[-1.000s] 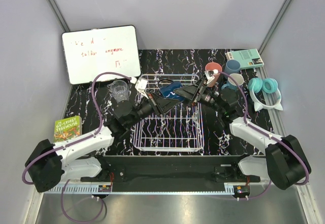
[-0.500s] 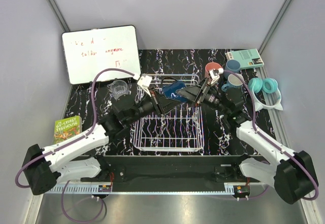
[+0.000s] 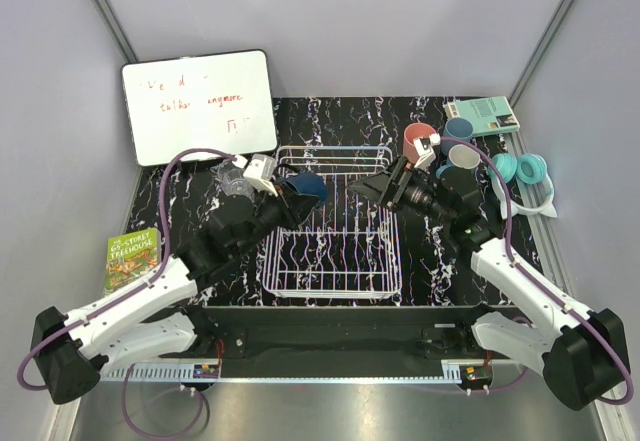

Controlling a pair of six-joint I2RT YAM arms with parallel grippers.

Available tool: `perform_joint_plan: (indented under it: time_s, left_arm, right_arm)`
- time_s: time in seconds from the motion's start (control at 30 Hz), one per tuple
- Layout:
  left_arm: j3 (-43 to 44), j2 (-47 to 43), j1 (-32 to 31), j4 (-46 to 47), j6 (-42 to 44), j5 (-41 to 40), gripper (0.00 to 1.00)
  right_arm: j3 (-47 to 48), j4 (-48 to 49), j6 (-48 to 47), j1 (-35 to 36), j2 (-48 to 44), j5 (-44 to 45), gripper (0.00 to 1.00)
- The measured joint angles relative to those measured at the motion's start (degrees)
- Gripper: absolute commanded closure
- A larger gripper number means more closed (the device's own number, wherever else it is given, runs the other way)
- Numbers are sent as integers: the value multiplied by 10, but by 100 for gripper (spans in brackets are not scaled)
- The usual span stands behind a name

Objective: Unload the cups from the dish rack

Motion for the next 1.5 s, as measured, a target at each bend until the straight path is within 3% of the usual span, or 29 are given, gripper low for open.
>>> perform_joint_plan:
  time_s: [0.3,0.77,1.0,1.17,1.5]
  left_arm:
    - [12,5,-1,-49,22,-39,100]
    - [205,20,-1,-334,117,-193,100]
    - [296,78,2,-504,113,-253,100]
    - [278,94,61,-567,94,-240,100]
    - [224,153,221,-566,84,-138,100]
  right_arm:
    - [-2,-24,-27,0,-3,19,6]
    - [0,-149,-94,0,-46,105,8]
    - [14,-226,-125,0,-47,154,7]
    - [15,-250,-138,0,-54,169,8]
    - [15,-263,-147,0,-58,177,8]
